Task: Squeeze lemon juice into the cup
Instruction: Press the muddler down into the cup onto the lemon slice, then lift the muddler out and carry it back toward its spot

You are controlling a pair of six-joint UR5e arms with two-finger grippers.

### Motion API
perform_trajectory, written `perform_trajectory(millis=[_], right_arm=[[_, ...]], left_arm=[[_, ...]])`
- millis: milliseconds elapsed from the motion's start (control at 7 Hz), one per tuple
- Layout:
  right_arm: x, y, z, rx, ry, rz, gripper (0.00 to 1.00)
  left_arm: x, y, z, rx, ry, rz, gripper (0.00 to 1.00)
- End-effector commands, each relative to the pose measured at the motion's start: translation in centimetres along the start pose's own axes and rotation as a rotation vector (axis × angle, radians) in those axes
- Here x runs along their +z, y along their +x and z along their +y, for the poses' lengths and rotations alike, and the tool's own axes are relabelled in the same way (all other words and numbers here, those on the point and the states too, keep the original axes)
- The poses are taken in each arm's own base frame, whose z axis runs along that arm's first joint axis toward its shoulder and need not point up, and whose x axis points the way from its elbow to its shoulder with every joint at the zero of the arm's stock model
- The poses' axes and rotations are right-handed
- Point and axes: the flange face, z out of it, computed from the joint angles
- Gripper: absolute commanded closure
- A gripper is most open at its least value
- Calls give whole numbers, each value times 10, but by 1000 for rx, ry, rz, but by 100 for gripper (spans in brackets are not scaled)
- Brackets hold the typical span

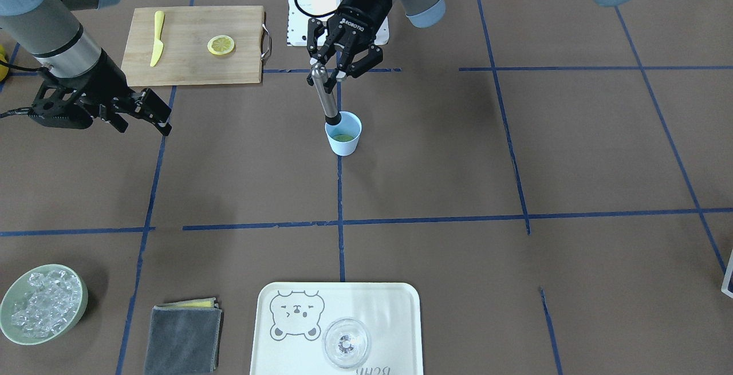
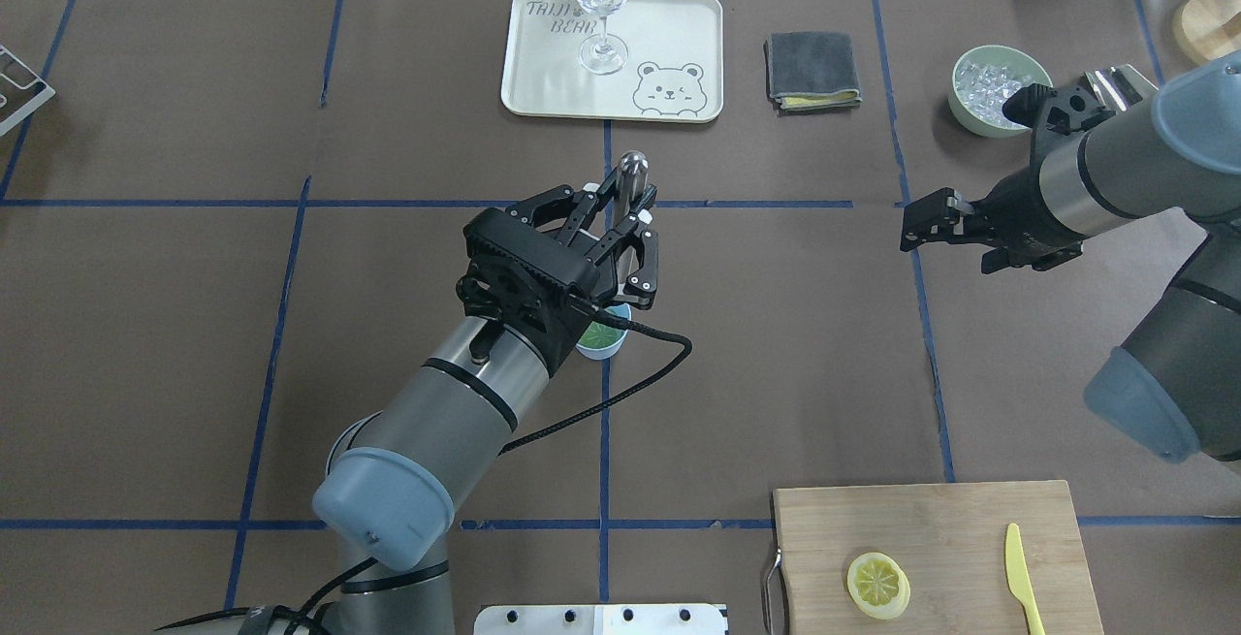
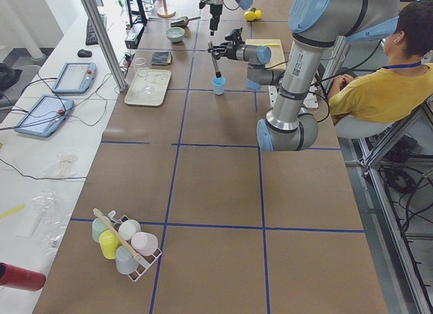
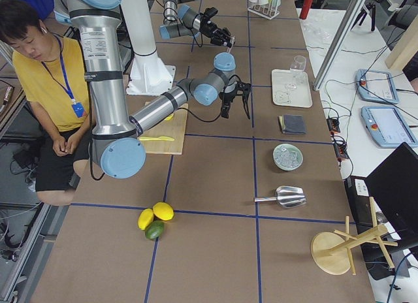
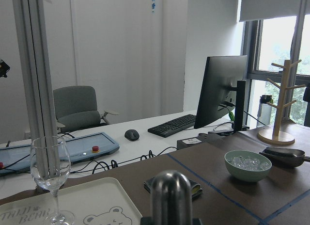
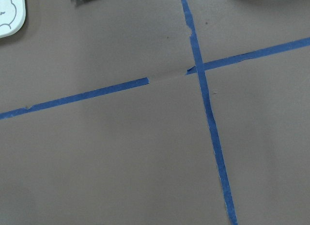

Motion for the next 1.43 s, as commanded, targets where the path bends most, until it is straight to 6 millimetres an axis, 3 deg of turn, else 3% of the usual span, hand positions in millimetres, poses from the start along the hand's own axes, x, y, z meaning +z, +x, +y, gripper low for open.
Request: perform_trajectory(millis=[0,143,286,571,714,857,1143,1286], right_arm=[[-2,2,1,2,1,0,0],[-2,3,1,3,1,1,0],[-3,3,2,7,2,-1,0],[-4,3,2,12,3,-1,0],[-6,2,3,11,4,-5,0],[-10,2,6,11,6,-10,0],[-10,6,8,14,4,-6,0],[-11,5,9,14,4,-8,0]], left_arm=[[-4,-14,-37,12,23,-25,100],[1,-16,-40,52,-15,-54,100],[0,-28,-28,69,-41,-72,100],[-1,-78,7,145,-121,-83,100],[8,-104,9,167,-198,-14,100],[21,-132,-5,197,-305,26,100],[23,-176,-42,273,-658,1,100],[16,-205,-33,257,-733,2,100]])
